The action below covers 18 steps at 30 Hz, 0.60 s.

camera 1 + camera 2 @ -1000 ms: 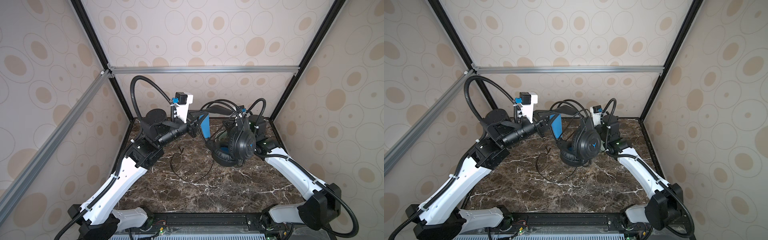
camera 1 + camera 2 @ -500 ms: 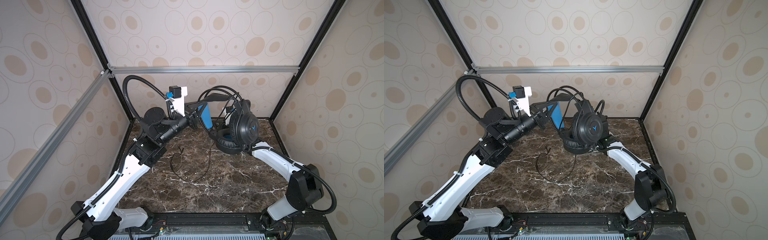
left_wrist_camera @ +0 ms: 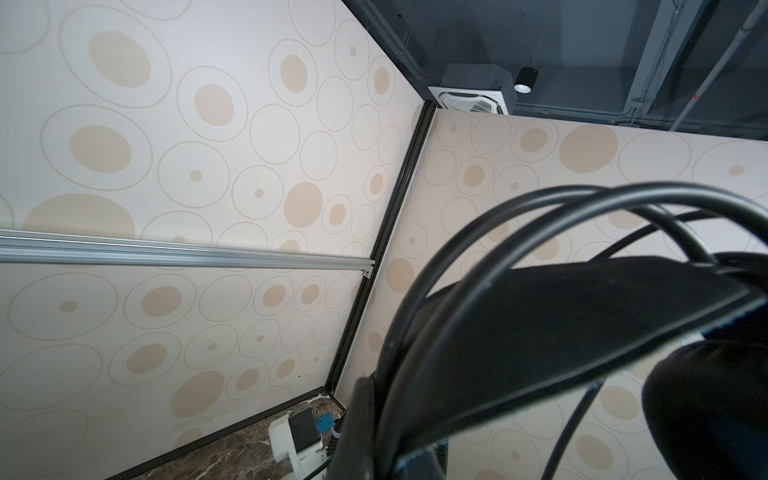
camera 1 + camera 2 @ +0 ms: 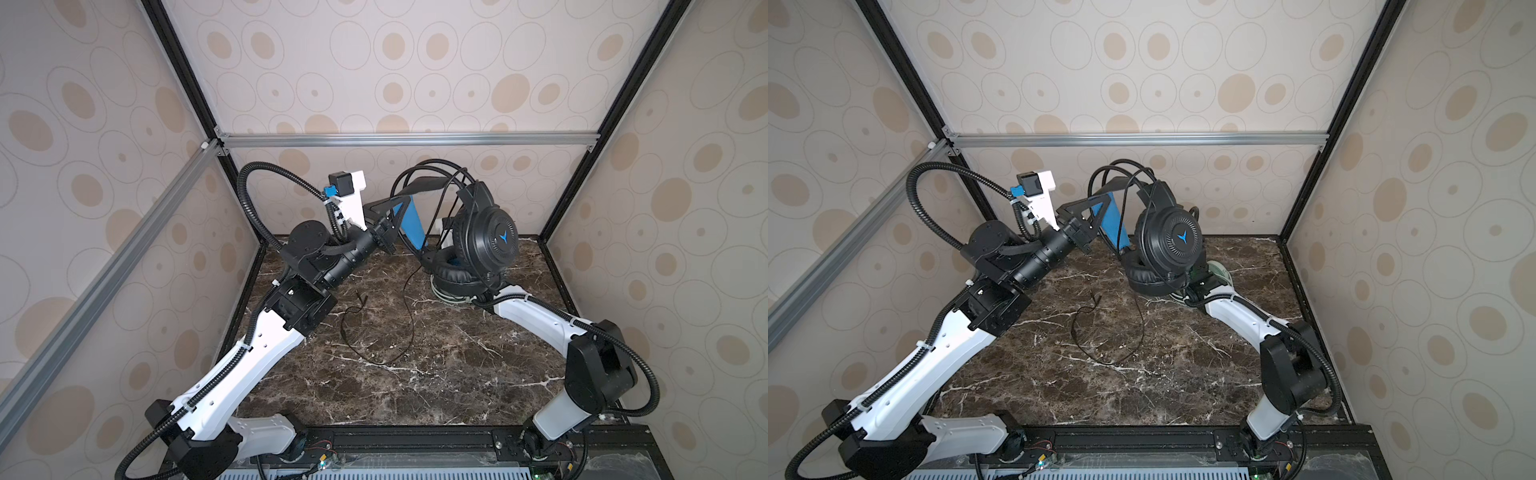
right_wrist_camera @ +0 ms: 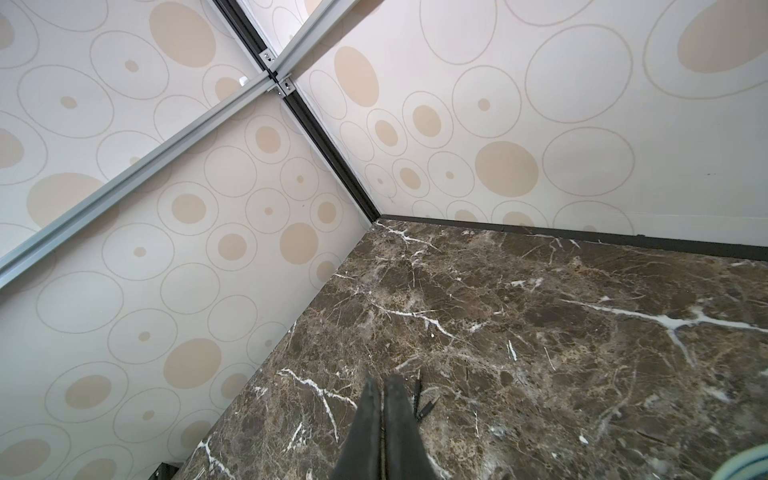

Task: Wrap the headphones

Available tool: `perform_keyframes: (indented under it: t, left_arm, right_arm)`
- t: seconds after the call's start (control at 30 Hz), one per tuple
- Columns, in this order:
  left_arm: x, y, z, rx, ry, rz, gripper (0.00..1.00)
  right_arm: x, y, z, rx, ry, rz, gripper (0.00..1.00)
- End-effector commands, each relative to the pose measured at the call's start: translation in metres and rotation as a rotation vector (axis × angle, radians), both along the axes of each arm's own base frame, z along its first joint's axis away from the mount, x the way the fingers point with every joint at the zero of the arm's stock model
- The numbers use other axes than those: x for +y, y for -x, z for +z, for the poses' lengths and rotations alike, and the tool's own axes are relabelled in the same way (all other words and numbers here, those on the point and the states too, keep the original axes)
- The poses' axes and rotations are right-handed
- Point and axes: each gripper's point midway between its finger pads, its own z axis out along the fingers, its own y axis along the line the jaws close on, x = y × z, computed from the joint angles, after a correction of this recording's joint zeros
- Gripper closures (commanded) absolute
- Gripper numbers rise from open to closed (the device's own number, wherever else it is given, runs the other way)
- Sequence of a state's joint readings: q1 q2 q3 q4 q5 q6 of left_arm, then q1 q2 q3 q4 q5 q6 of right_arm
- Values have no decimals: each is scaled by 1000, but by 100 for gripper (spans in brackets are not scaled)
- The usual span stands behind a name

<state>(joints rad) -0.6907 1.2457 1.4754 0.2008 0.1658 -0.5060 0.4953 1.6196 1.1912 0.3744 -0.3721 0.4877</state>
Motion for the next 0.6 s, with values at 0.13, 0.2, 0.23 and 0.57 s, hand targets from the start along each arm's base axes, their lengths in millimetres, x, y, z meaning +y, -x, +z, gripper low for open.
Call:
perform_keyframes:
  t: [0.13, 0.2, 0.23, 0.57]
  left_arm:
    - [54, 19, 59, -88, 300, 98, 100]
    - [64, 13, 59, -73, 353, 144, 100]
    - [70, 9, 57, -56, 383, 173, 100]
    - [100, -30, 37, 92, 565, 391, 100]
  right_arm:
    - [9, 18, -18, 24, 51, 51, 96]
    - [10, 23, -20, 17, 83, 60, 97]
    - [10, 27, -21, 13, 107, 65, 97]
    - [3, 55, -31, -21, 295, 71, 100]
